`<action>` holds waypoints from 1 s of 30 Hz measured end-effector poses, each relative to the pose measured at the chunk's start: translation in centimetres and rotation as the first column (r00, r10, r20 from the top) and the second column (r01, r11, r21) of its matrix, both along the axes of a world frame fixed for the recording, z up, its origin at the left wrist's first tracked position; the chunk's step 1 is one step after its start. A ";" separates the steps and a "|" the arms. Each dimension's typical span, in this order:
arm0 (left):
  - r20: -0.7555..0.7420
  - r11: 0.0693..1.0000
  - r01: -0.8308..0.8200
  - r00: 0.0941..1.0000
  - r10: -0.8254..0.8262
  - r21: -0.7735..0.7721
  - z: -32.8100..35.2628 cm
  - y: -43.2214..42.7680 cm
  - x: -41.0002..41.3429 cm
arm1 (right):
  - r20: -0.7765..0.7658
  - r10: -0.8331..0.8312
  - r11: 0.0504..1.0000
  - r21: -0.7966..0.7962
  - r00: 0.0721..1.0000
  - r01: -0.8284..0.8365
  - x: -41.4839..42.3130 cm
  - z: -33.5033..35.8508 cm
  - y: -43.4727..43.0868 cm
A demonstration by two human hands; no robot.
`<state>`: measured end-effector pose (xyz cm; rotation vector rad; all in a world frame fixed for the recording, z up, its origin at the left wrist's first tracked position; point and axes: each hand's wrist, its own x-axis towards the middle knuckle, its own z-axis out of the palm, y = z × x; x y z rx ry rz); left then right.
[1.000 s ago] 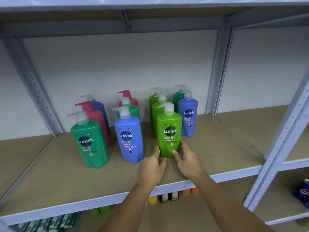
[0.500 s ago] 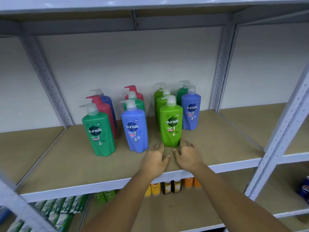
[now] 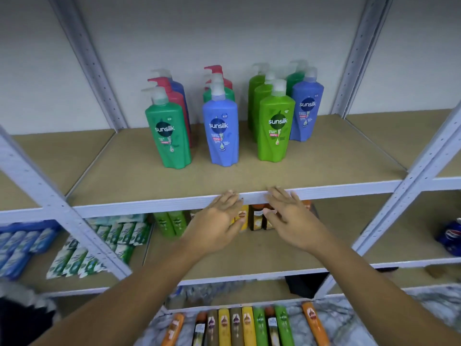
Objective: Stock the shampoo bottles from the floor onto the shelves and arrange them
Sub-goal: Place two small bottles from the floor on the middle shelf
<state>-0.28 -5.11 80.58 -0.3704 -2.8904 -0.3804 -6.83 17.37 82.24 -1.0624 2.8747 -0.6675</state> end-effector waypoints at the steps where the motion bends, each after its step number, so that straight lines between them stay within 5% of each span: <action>1: 0.019 0.999 -0.012 1.000 0.011 0.031 -0.6 0.0 1.4 | 0.024 0.007 1.000 -0.012 1.000 -0.006 1.3 -0.7 -0.1; 7: 0.283 0.978 -0.150 0.954 0.104 0.145 -8.6 0.0 8.0 | 0.216 0.046 0.998 0.029 0.975 -0.054 8.6 -8.0 -0.7; 11: 0.554 0.950 -0.280 0.817 0.161 0.136 -14.3 0.2 13.3 | 0.380 0.015 0.982 0.167 0.925 -0.084 13.6 -14.5 -0.2; 17: 0.771 0.910 -0.373 0.628 0.104 0.181 -19.4 0.6 19.7 | 0.537 -0.153 0.918 0.389 0.830 -0.083 18.6 -21.5 2.4; 22: 0.828 0.898 -0.394 0.557 0.065 0.195 -21.9 -1.3 23.1 | 0.567 -0.185 0.858 0.491 0.803 -0.149 20.2 -22.8 3.1; 30: 0.816 0.911 -0.357 0.576 0.041 0.205 -23.2 -4.7 23.0 | 0.543 -0.220 0.875 0.476 0.810 -0.082 20.9 -23.7 -0.5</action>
